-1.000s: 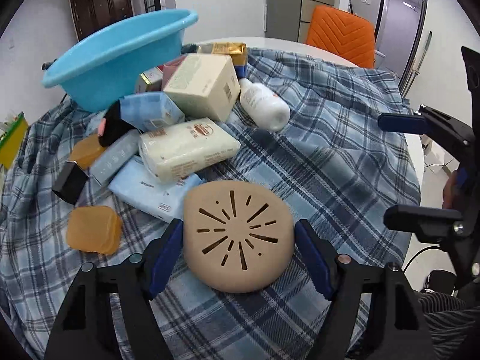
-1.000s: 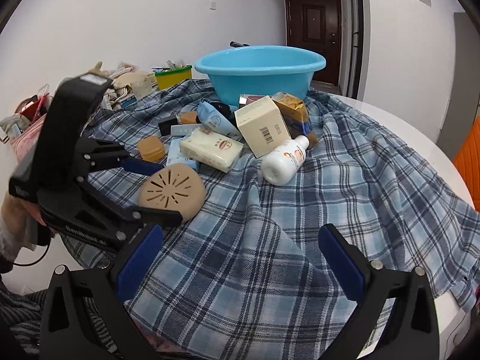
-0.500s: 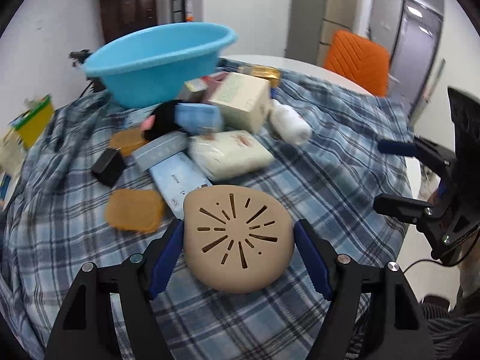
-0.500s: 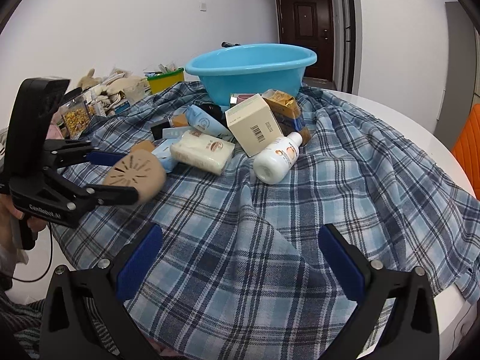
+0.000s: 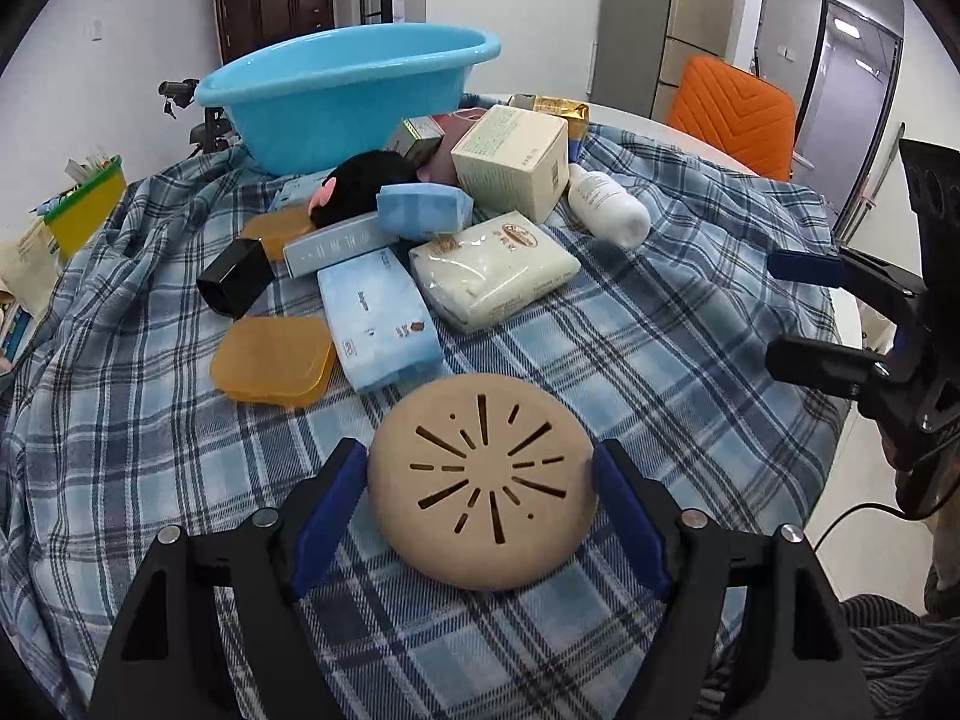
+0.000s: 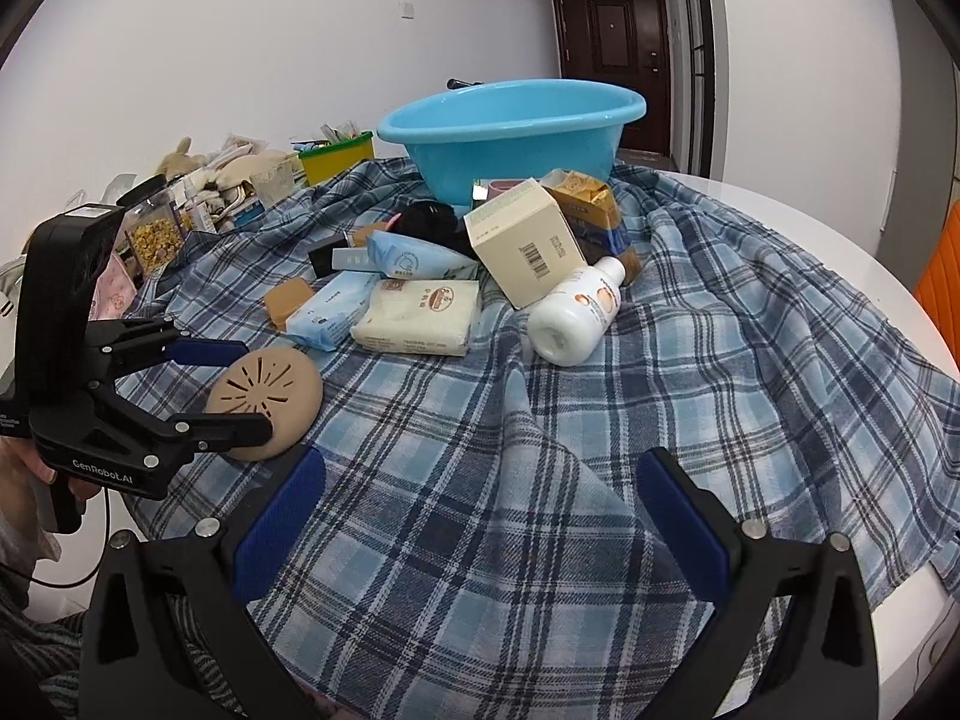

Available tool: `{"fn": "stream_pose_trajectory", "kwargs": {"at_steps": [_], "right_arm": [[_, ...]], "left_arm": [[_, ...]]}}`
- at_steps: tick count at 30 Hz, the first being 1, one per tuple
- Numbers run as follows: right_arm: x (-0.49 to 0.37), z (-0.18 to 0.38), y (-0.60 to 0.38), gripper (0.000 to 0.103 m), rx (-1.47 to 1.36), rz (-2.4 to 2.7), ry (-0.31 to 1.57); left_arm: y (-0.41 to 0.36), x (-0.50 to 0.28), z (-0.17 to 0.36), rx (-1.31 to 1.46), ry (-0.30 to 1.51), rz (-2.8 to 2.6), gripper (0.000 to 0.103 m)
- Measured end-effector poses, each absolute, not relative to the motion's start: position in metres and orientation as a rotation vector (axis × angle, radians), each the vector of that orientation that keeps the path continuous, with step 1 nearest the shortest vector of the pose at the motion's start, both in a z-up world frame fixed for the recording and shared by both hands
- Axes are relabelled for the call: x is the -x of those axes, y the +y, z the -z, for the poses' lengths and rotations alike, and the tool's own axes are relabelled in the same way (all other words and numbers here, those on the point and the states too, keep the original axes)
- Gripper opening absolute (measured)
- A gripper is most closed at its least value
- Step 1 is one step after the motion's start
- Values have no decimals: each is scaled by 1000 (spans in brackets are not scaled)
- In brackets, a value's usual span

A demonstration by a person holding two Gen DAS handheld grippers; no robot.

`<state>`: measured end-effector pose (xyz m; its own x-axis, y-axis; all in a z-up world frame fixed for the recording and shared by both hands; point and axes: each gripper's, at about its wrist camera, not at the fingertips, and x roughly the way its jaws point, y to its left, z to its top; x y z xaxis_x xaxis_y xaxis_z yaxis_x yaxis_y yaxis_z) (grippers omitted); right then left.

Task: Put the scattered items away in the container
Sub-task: 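Lower the left gripper around the tan round perforated disc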

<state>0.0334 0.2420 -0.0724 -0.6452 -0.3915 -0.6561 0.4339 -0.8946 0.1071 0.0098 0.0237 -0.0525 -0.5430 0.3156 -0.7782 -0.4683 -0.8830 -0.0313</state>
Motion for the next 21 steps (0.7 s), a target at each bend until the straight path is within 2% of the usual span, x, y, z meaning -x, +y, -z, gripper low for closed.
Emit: {"fn": "stream_pose_trajectory", "kwargs": {"at_steps": [4,7,9,10,11,12,13,15,20,21], "right_arm": [[-34,72,245,103,-985,2506,80],[-33,72,246,103,-988,2505,62],[-32,73,246,103,-990,2494,44],[-31,73,245,103,-991,2482,33],[-31,73,244,103,-991,2464,21],[-29,73,243,102,-989,2440,4],[-28,72,241,102,-986,2417,-14],[-25,70,236,101,-975,2375,-50],[-20,68,217,90,-963,2285,-69],[-19,71,212,85,-967,2264,-67]], "left_arm": [[30,-9,53,1156,292,-2412,82],[26,-8,52,1156,257,-2395,82],[23,-8,50,1153,239,-2388,74],[22,-8,48,1146,229,-2390,63],[20,-8,46,1140,217,-2390,28],[18,-7,44,1145,192,-2371,11],[16,-5,44,1158,146,-2321,7],[18,-4,45,1179,103,-2251,7],[29,-17,44,1167,288,-2315,8],[28,-17,43,1175,301,-2314,8]]}}
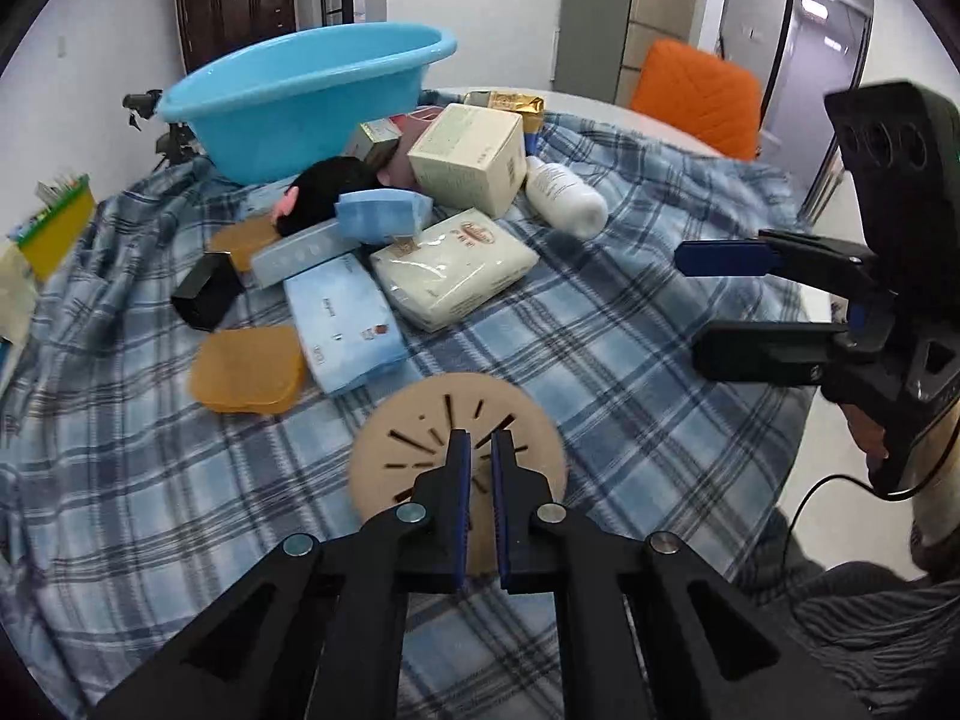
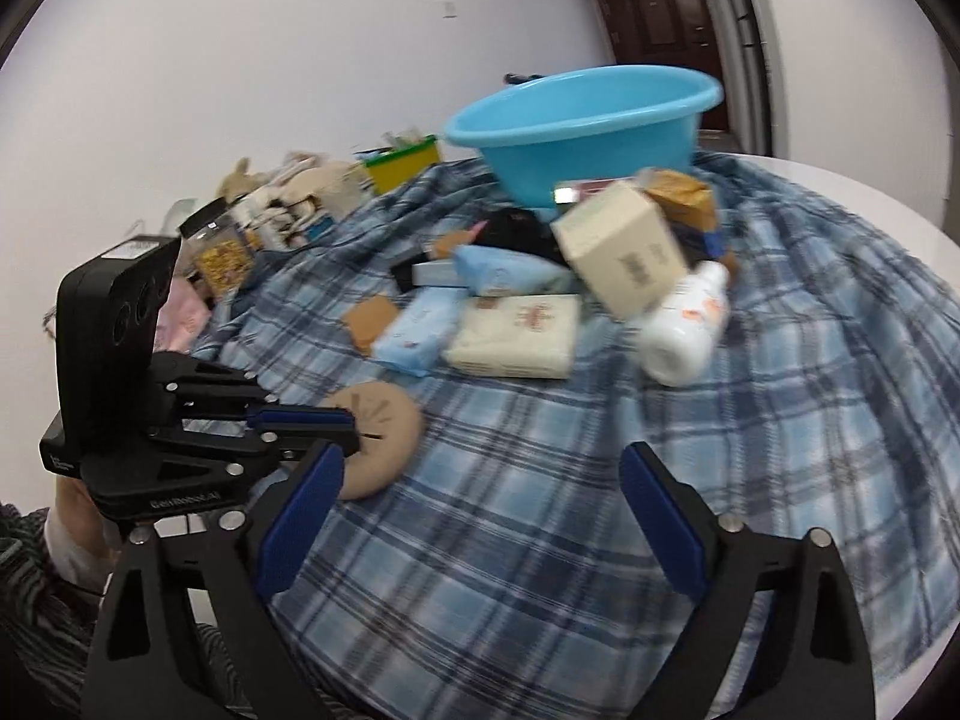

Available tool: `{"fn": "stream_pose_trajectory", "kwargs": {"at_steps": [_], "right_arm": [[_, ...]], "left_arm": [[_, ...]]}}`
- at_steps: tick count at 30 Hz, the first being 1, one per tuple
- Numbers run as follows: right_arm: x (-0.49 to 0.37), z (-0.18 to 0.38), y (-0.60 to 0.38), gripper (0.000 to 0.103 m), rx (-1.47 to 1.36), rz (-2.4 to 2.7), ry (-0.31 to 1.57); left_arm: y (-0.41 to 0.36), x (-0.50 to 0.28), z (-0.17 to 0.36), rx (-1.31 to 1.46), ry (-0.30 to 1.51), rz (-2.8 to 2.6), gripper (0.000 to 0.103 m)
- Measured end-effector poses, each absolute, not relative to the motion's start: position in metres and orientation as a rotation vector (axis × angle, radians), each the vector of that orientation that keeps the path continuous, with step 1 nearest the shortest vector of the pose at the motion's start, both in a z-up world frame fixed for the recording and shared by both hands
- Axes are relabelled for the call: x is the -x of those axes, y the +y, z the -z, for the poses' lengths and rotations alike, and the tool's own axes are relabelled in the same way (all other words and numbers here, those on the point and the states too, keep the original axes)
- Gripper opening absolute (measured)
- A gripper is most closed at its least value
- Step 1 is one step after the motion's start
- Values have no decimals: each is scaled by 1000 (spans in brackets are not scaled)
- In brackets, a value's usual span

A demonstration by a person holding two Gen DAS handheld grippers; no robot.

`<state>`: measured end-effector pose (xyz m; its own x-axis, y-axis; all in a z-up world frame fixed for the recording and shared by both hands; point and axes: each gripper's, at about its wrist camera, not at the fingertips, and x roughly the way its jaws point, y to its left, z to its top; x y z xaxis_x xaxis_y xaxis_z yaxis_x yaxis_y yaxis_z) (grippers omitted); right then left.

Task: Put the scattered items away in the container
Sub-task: 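Lower the left gripper around the tan round perforated disc, then close the right gripper on the disc edge while the left gripper releases it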

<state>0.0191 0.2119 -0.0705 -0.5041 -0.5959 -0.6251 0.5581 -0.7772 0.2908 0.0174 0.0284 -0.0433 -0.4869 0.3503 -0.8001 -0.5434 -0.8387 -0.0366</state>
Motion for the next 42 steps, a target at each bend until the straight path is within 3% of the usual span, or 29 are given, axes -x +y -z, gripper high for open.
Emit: {"fn": "stream_pose_trajectory", "kwargs": {"at_steps": [1,3,4,5,6,20,22,23,24,28,30,35,42], "right_arm": [[-18,73,207,83,-977,2242,-66],[-16,80,197,79,-1003,2198,-67],[-15,83,191,79,-1011,2183,-64],[-16,85,185,78,-1012,2174,-56],[-17,86,181,78,-1011,2168,-44],[-7,89,140,78,-984,2144,7],[-6,90,136,68,-979,2141,12],[-5,91,135,52,-986,2133,21],[-4,93,131,45,-1002,2127,45],[1,98,128,36,-1035,2127,67],[7,98,135,20,-1062,2131,-1],[7,91,150,14,-1037,2122,-72],[-11,57,156,12,-876,2209,16]], "left_arm": [[27,-18,43,1180,312,-2317,14],[23,-19,42,1179,341,-2356,37],[20,-20,41,1175,352,-2377,60],[16,-20,40,1163,355,-2407,77],[11,-21,37,1145,349,-2435,81],[-13,-21,46,1194,350,-2463,82],[-15,-20,46,1204,335,-2461,82],[-17,-20,46,1205,321,-2460,82],[-18,-19,46,1210,305,-2458,82],[-18,-19,47,1212,292,-2452,82],[-17,-19,47,1213,289,-2450,82],[-16,-16,46,1215,277,-2448,82],[-1,-11,38,1175,269,-2418,82]]}}
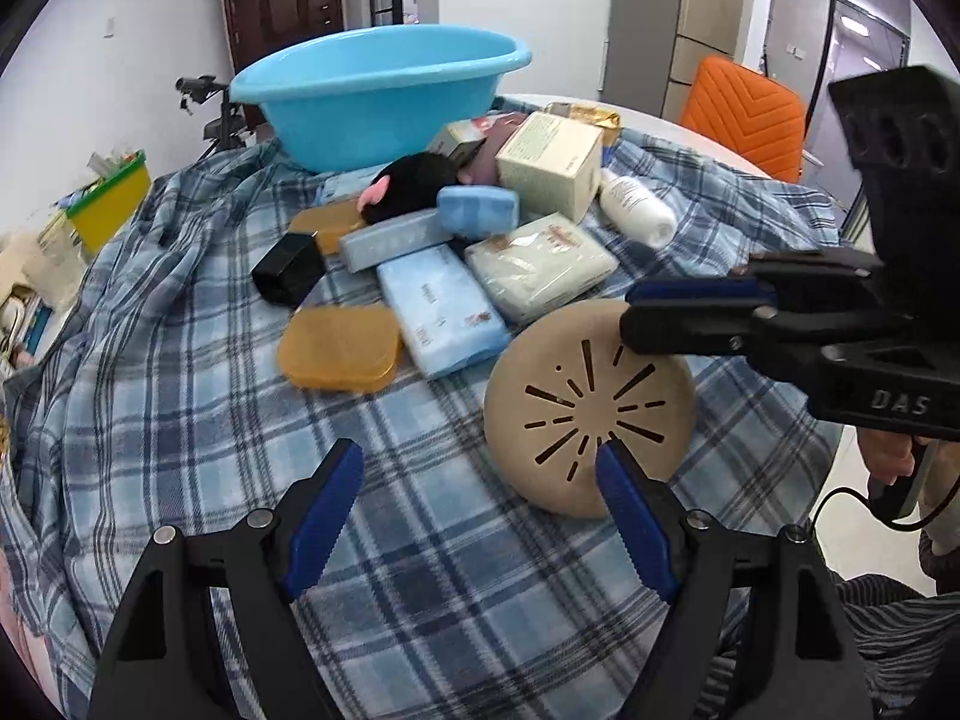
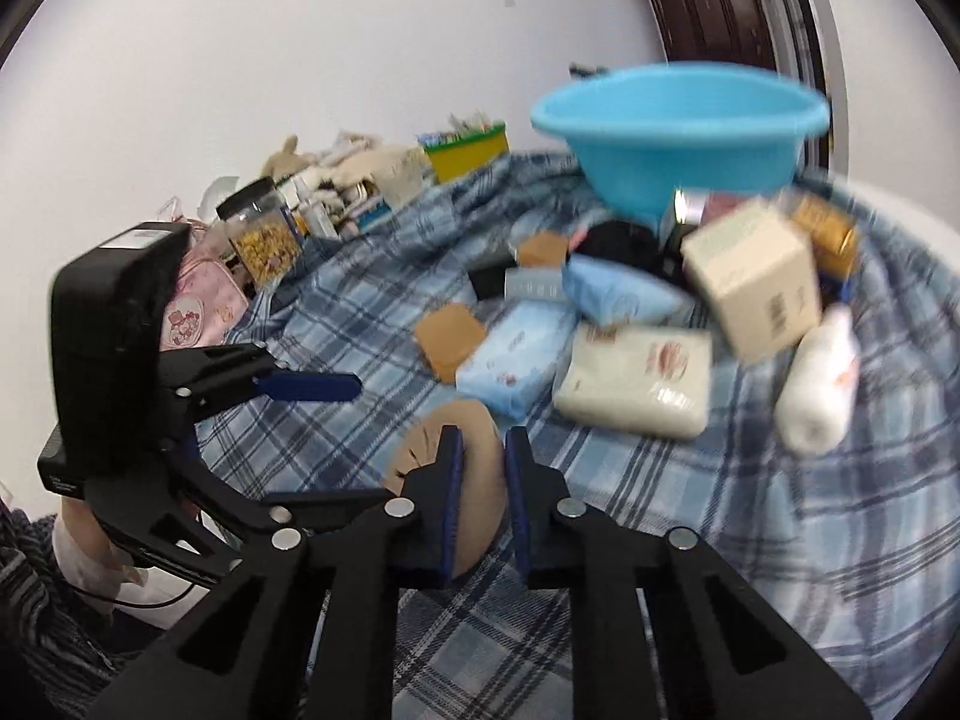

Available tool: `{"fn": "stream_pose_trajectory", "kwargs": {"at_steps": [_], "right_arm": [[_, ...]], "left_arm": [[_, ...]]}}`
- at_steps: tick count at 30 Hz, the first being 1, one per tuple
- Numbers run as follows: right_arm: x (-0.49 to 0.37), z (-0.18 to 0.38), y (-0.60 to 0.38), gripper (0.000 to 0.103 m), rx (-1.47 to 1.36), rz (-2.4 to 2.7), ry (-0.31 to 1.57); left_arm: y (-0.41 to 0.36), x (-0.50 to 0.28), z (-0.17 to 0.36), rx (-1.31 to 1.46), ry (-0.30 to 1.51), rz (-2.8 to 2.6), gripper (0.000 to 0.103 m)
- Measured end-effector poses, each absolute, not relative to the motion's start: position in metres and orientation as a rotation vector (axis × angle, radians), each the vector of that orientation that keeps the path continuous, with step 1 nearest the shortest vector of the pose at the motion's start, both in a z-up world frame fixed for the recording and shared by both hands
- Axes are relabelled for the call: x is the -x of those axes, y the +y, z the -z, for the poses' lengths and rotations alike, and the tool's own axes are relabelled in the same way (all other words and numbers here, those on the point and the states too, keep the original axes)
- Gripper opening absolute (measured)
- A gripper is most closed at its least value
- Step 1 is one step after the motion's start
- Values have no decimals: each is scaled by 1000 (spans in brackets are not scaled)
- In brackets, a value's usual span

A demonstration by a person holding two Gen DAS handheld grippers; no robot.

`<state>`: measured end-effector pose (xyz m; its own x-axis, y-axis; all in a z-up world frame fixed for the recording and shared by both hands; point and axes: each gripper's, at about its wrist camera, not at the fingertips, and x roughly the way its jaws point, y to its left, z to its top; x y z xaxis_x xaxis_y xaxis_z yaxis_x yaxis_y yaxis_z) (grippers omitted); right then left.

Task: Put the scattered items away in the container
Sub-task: 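Close the right gripper on the disc edge while the left gripper releases it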

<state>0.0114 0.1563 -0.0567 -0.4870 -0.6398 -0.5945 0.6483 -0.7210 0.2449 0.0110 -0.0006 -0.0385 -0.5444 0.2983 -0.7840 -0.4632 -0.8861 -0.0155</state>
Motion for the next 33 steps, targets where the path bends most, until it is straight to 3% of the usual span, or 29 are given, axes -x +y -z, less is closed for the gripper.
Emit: {"fn": "stream_pose_trajectory", "kwargs": {"at_steps": [2,3,4,9,13,17,20,22,23,24,28,30,33], "right_arm": [[-17,49,157,11,-839,2258,89],[-18,47,158,2,-844,2265,111],[-18,46,160,0,-851,2256,103],[-17,53,163,0,-911,2213,79],[-15,67,161,0,-982,2076,-51],[-16,69,157,0,-970,2200,53],[-4,76,168,13,-1038,2232,22],[4,81,174,36,-1082,2252,13],[7,83,176,56,-1101,2258,12],[10,86,178,60,-1117,2265,2],[22,95,182,55,-1167,2219,-87],[20,97,179,34,-1167,2152,-101],[13,94,169,22,-1132,2149,-9]], "left_arm": [[5,-9,36,1160,273,-2414,82],[8,-9,35,1154,265,-2405,82],[10,-8,35,1152,254,-2392,82],[23,-2,36,1139,231,-2342,82],[28,-2,40,1151,239,-2288,82],[29,-7,43,1167,239,-2265,82],[28,-8,44,1176,219,-2247,82],[29,-8,45,1180,210,-2238,82],[31,-8,46,1183,215,-2240,82],[33,-7,47,1186,222,-2243,82],[38,-8,46,1177,244,-2233,82],[40,-8,47,1178,255,-2230,82],[40,-8,48,1184,265,-2227,82]]}}
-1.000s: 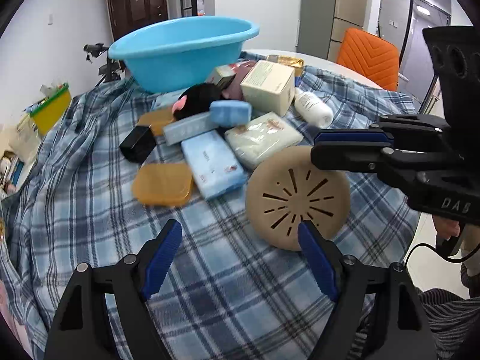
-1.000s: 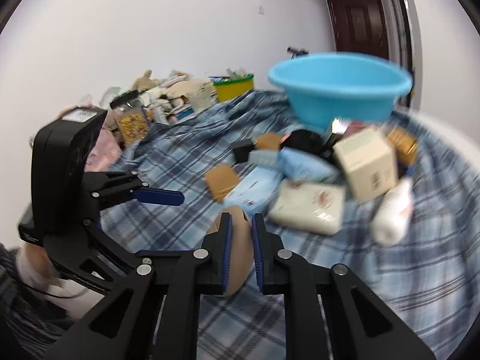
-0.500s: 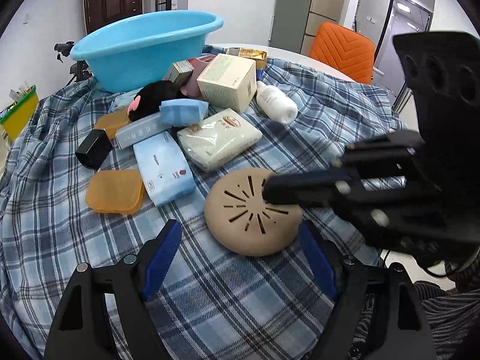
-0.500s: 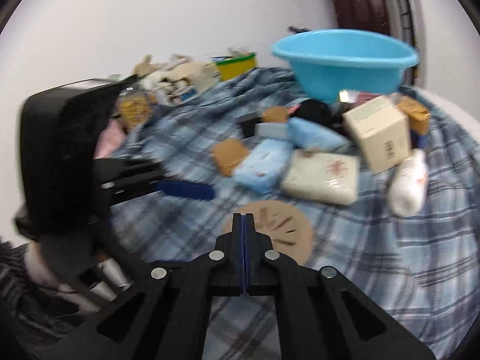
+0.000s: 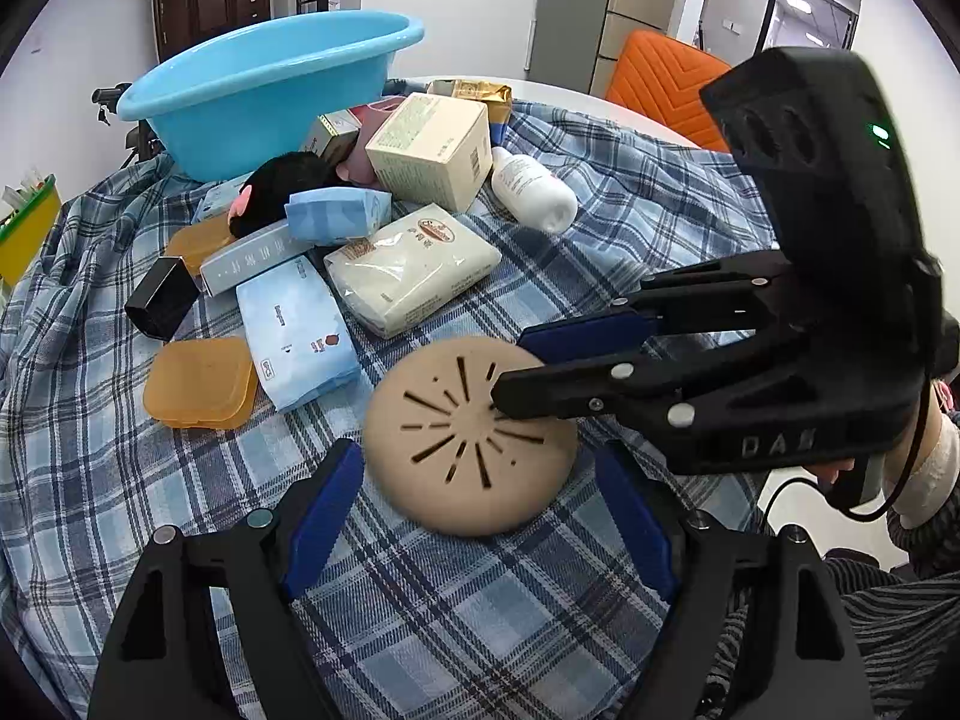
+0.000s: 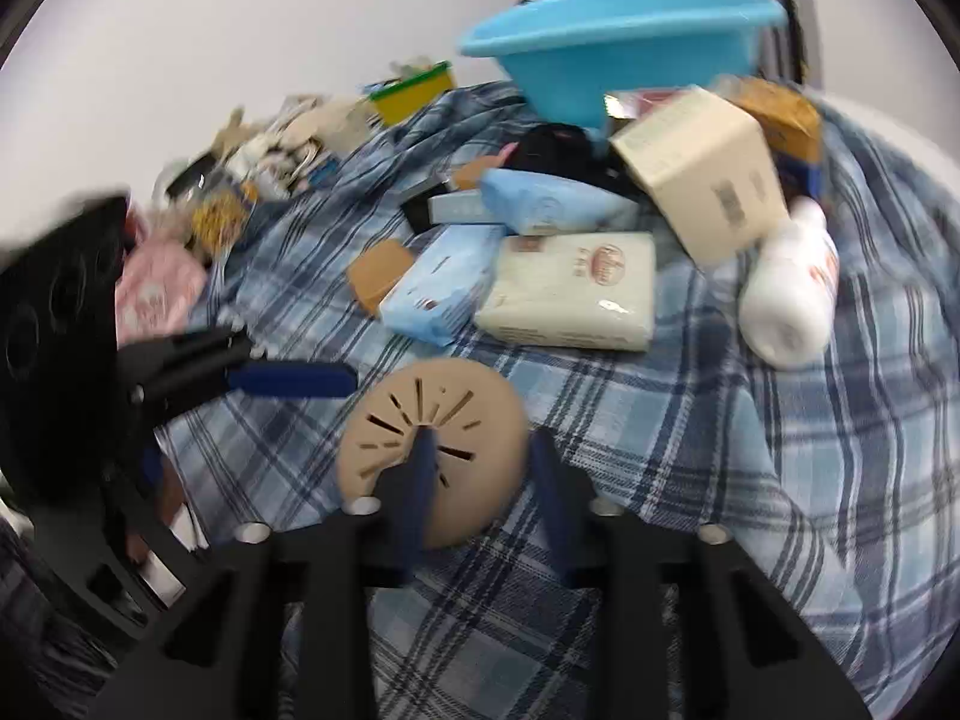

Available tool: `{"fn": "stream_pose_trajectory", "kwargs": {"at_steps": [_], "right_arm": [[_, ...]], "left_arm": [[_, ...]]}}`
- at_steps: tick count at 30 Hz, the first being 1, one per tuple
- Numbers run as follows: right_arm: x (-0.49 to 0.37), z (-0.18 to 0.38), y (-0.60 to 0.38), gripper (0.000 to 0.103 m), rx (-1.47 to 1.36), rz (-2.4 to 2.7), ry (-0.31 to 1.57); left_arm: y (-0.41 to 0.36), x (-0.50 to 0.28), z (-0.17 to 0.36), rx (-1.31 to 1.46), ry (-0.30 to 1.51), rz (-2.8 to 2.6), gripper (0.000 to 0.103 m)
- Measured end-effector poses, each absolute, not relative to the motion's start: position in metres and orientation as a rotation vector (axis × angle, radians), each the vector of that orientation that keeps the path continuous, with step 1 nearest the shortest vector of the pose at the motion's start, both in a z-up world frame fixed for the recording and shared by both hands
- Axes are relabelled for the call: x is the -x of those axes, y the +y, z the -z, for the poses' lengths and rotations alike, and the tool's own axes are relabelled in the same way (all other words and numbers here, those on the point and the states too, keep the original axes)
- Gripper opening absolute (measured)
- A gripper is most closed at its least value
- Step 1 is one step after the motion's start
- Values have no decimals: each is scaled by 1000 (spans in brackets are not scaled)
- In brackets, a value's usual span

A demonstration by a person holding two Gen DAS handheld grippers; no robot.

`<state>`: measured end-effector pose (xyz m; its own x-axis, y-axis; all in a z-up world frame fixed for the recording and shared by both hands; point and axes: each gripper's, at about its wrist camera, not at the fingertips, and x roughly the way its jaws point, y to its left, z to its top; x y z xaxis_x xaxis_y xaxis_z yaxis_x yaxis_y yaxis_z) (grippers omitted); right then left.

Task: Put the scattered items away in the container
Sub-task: 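Close the right gripper on the disc edge while the left gripper releases it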

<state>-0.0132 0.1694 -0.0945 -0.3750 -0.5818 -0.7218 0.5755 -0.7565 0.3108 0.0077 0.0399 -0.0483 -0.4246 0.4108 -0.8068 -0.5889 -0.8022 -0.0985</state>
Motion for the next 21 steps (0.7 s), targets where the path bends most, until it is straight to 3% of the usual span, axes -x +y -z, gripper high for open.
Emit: {"fn": "stream_pose_trajectory", "kwargs": {"at_steps": [5,17,19,20,21], "right_arm": [[4,74,176,15,-1009,2109,-121],[-13,60,152,12,-1007,1924,-169],[-11,63,155,18,-1033,1931,-189],[-8,65,158,28,-1051,1941,-204],[-5,67,161,41,-1071,1953,-216]], "left_arm": [[38,-7,52,1188,299,-2258,82],[29,1,53,1202,227,-2288,83],[24,2,53,1204,191,-2287,76],[22,2,53,1202,187,-2295,62],[21,2,53,1201,193,-2298,61]]}}
